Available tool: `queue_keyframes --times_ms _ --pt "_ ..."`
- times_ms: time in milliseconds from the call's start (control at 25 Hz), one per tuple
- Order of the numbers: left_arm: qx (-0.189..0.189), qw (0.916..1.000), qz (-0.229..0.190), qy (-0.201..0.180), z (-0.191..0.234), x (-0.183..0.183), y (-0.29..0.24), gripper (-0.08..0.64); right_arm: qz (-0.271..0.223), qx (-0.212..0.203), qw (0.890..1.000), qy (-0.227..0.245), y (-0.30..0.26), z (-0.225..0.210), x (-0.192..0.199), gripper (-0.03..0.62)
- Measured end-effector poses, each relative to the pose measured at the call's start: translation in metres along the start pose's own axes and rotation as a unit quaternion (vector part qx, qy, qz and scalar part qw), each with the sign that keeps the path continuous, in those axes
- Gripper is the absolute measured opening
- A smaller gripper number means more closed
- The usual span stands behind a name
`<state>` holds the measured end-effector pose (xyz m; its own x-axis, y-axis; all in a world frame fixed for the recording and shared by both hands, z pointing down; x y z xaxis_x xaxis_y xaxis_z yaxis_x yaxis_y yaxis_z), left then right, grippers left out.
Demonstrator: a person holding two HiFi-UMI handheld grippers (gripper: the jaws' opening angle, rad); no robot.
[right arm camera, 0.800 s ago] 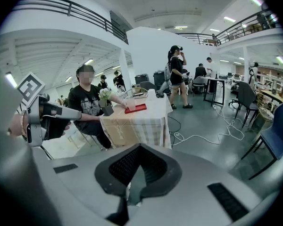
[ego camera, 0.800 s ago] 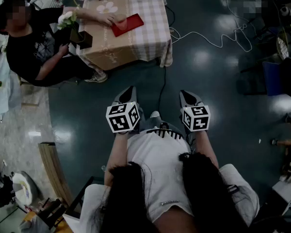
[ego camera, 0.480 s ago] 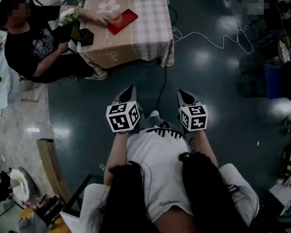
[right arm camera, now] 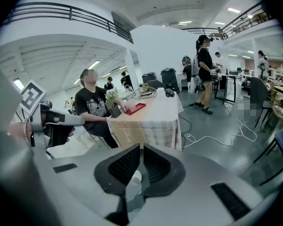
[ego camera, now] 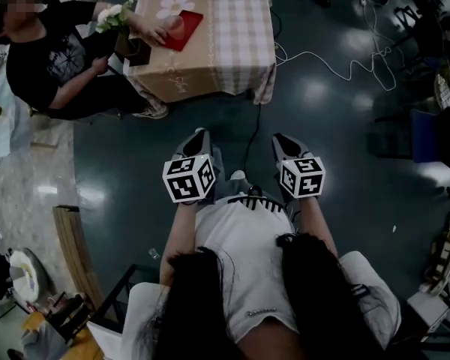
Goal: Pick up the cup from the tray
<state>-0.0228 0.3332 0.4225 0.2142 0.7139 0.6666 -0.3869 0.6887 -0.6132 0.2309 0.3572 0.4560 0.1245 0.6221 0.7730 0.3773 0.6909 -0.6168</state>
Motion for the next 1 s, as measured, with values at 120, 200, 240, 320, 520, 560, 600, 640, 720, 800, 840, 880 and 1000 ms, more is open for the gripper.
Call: queue_keyframes --times_ms 120,200,240,320,520,560,600,640,720,800,840,880,1000 --pt "0.001 1.0000 -0.002 0.005 0.007 -0.007 -0.008 0.002 -0.007 0.005 1.000 0.006 -0.010 0.000 -0.010 0.011" --pt "0.002 1.0000 -0.003 0.007 0.009 -0.012 -0.013 0.002 -0.012 0.008 1.000 0.007 -0.016 0.000 -0.018 0.011" --pt "0.002 0.9999 -0.005 0.009 0.011 -0.016 -0.015 0.002 -0.013 0.008 1.000 0.009 -0.018 0.000 -0.022 0.014" --pt "0.003 0.9999 -0.007 0.011 0.013 -0.024 -0.019 0.000 -0.014 0.001 1.000 0.014 -0.025 0.001 -0.031 0.056" --pt "-0.001 0.9998 -0.003 0.018 0.027 -0.038 -0.035 0.002 -0.013 -0.005 1.000 0.018 -0.046 0.000 -0.048 0.101" --pt "-0.001 0.9998 -0.002 0.019 0.031 -0.041 -0.039 0.000 -0.014 -0.006 1.000 0.017 -0.051 0.000 -0.052 0.108" --pt "-0.002 0.9998 -0.001 0.020 0.033 -0.046 -0.043 0.000 -0.014 -0.008 1.000 0.016 -0.056 -0.001 -0.056 0.118" --pt "-0.003 0.9998 -0.001 0.020 0.036 -0.051 -0.047 0.002 -0.014 -0.010 1.000 0.016 -0.061 -0.002 -0.061 0.129" --pt "-0.003 0.9998 0.000 0.021 0.041 -0.062 -0.056 0.002 -0.011 -0.014 1.000 0.017 -0.073 -0.004 -0.070 0.155" --pt "-0.003 0.9997 0.000 0.022 0.045 -0.074 -0.066 0.001 -0.009 -0.016 1.000 0.019 -0.086 -0.006 -0.081 0.166" --pt "-0.002 0.9997 0.001 0.023 0.048 -0.080 -0.070 0.000 -0.008 -0.018 1.000 0.021 -0.092 -0.007 -0.088 0.169" --pt "-0.002 0.9997 0.002 0.023 0.051 -0.086 -0.074 0.000 -0.007 -0.021 0.999 0.024 -0.099 -0.007 -0.094 0.172" --pt "-0.005 0.9997 0.006 0.024 0.062 -0.104 -0.087 0.002 -0.006 -0.027 0.999 0.036 -0.119 -0.007 -0.116 0.192"
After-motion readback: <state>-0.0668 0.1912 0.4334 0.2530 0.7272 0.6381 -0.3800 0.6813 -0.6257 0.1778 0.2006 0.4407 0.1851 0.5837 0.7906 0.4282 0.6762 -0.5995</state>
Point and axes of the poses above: the fingertips, and each gripper's own axes: y backward along the fingers, z to its left, x out of its underside, the point moved 8 cm from there along y, backward along the fingers, and after that the axes turned 7 degrees about y, right-handed, at the moved point
